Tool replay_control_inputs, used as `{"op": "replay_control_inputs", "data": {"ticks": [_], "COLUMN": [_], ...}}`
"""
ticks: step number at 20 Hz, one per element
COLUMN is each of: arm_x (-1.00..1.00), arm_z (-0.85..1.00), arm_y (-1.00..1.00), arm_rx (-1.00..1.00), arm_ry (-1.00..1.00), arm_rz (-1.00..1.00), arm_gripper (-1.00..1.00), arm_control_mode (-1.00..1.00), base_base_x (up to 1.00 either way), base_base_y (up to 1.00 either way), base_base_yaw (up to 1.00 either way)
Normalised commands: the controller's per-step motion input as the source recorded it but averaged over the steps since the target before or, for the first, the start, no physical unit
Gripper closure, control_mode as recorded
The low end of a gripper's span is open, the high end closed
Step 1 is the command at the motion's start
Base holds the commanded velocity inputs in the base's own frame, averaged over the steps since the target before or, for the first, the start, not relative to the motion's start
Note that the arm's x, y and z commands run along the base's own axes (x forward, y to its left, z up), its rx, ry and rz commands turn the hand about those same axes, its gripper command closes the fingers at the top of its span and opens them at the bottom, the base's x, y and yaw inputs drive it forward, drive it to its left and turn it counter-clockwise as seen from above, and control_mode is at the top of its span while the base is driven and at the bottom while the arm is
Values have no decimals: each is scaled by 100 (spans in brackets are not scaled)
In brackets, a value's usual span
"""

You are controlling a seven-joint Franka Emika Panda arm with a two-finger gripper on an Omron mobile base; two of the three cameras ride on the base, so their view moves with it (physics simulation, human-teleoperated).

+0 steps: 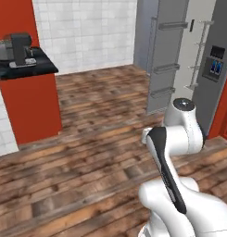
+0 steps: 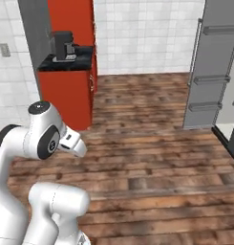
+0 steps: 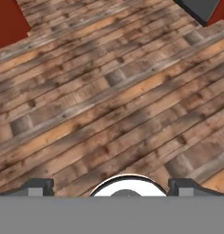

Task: Pick the pear and banana from the fridge and place them on the plate next to the blender to make a fruit smoothie.

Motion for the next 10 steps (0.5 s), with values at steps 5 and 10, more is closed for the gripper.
{"op": "replay_control_inputs", "data": {"ticks": [5,10], "arm_x": [0,0], "arm_z": [0,0], "arm_y": [0,0], "arm_rx": [0,0], "arm_ry": [0,0], "arm_rz": [0,0], "arm_gripper": [-100,-100], "arm_control_mode": [100,100], "base_base_x": [100,100], "base_base_y": [-4,0], "base_base_yaw": [-31,-26]}}
